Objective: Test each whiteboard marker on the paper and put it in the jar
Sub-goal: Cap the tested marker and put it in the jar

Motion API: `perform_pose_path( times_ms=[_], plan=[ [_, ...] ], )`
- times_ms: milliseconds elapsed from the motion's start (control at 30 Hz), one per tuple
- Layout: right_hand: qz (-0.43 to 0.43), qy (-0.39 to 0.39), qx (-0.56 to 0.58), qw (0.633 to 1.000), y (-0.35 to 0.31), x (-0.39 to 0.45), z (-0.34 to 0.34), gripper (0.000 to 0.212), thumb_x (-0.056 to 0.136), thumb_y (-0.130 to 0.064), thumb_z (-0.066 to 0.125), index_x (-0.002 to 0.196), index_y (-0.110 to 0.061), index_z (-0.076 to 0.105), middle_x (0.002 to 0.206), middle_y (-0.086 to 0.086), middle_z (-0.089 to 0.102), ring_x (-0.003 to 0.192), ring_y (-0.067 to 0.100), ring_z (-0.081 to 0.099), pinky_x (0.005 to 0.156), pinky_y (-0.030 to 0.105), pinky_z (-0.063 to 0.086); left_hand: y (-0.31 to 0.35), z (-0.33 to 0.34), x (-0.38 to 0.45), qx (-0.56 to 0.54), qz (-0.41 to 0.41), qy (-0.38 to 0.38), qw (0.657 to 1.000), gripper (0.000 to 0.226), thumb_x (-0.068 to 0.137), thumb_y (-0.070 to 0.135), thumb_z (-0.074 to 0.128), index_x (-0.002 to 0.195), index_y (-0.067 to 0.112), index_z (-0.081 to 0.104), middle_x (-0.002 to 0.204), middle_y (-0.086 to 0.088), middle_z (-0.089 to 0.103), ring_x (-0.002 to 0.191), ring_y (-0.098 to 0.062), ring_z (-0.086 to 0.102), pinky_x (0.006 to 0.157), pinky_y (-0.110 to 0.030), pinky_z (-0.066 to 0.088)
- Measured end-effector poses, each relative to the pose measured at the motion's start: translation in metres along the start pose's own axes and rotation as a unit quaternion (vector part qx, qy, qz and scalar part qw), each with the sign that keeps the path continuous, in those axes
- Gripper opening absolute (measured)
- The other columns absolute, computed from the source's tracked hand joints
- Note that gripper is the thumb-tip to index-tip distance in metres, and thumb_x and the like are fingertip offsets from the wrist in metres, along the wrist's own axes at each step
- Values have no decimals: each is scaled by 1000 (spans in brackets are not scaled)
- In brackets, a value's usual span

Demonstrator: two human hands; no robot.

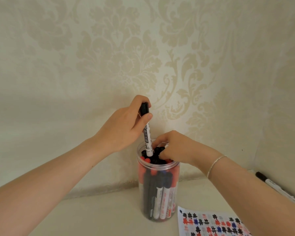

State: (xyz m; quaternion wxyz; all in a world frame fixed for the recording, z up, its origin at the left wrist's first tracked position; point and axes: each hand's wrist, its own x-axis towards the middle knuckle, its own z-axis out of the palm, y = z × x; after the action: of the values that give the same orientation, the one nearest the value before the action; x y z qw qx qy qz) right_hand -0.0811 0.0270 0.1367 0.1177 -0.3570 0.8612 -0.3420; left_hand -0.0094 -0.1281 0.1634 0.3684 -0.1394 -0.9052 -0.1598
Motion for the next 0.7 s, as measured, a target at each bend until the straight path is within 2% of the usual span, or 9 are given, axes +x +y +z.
perform_pose_path(
  times_ms=[100, 167, 267, 367, 533, 700],
  plan=[
    [-27, 8, 4, 1000, 3, -18, 1, 39, 79, -1, 57, 108, -26, 68, 87, -2, 62, 68, 11, 56, 58, 18, 46, 5, -4, -2, -24, 19, 57, 998, 21, 93, 41, 39, 110, 29, 37, 72, -8, 61, 64, -25, 62, 65, -47, 49],
    [-40, 28, -2, 999, 4, -32, 3, 40, 80, -2, 57, 109, -29, 67, 96, -2, 61, 74, 14, 60, 62, 22, 50, 11, -5, -2, -47, 36, 69, 996, 22, 94, 39, 39, 112, 27, 38, 72, -6, 59, 65, -24, 62, 65, -46, 50],
    [-59, 60, -15, 996, 8, -42, 5, 38, 83, -5, 59, 108, -33, 65, 112, -4, 51, 90, 15, 59, 61, 12, 45, 21, -5, -2, -63, 69, 47, 995, 21, 95, 36, 40, 113, 24, 40, 72, -5, 58, 66, -21, 61, 66, -43, 50],
    [-75, 62, -36, 995, 12, -46, 5, 39, 83, -6, 59, 111, -33, 61, 119, -4, 46, 101, 13, 52, 67, 5, 39, 32, -3, -4, -85, 82, 26, 993, 21, 95, 35, 40, 113, 24, 41, 72, -6, 59, 66, -21, 62, 65, -43, 50],
    [-94, 26, -73, 993, 12, -58, 4, 49, 85, -1, 51, 124, -30, 50, 117, -7, 39, 99, 12, 46, 65, 6, 37, 44, -5, -10, -83, 111, 29, 990, 21, 96, 33, 40, 114, 22, 40, 73, -4, 60, 66, -19, 62, 63, -42, 50],
    [-116, 9, -77, 990, 11, -69, 6, 40, 87, -1, 49, 120, -23, 47, 121, -6, 39, 98, 11, 47, 70, 7, 40, 52, -5, -16, -102, 115, 36, 987, 21, 96, 29, 41, 116, 22, 40, 76, -6, 61, 70, -17, 63, 68, -37, 52]
  ],
)
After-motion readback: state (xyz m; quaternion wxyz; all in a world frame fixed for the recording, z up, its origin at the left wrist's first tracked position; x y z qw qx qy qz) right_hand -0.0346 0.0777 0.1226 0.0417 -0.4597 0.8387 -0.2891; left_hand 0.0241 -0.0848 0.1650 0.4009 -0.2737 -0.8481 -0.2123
